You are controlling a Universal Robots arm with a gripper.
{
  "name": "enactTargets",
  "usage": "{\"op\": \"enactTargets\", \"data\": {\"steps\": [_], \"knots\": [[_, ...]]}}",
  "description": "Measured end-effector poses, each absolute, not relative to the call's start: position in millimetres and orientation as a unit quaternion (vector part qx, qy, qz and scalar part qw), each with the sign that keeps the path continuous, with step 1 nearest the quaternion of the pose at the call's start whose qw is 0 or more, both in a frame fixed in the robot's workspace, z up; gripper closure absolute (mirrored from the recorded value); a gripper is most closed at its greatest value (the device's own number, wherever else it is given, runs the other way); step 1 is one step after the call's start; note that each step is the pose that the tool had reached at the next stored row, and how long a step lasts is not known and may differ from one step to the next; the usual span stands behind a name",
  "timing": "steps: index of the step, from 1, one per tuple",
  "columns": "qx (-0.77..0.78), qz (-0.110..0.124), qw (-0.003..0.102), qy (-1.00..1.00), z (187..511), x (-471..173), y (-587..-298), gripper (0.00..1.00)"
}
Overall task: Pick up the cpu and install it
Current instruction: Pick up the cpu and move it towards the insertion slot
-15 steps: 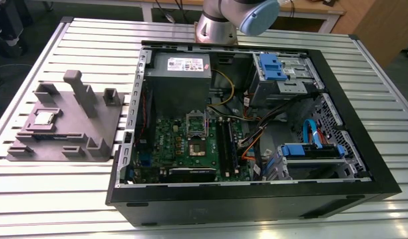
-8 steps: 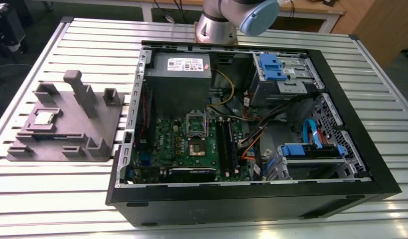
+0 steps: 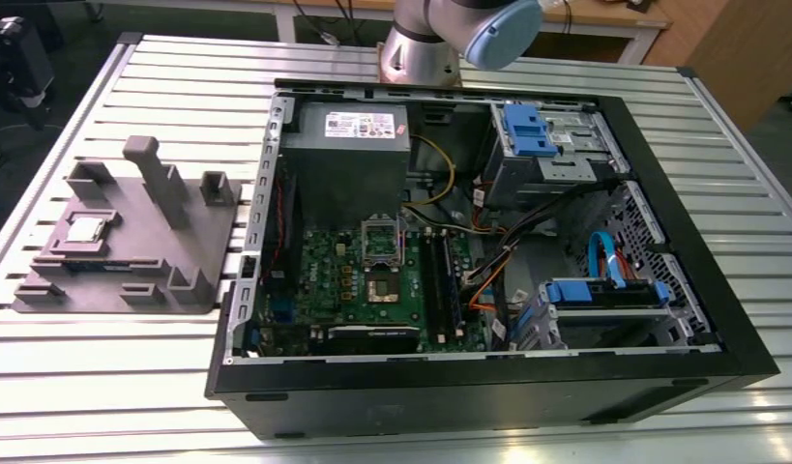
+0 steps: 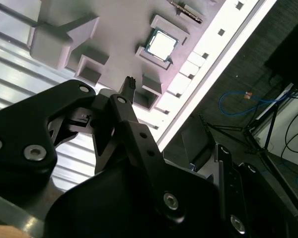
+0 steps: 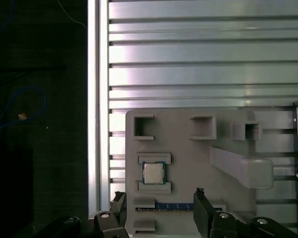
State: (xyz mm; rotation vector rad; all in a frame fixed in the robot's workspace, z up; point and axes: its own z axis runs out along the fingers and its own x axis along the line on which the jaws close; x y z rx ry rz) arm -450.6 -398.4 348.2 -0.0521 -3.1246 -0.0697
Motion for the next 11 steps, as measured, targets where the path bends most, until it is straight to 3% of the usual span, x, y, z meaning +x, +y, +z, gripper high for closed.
{"op": "enactTargets", "data": {"steps": [11], "knots": [[-0.017, -0.022, 0.008, -1.000, 343.8, -450.6, -398.4, 0.35]]}}
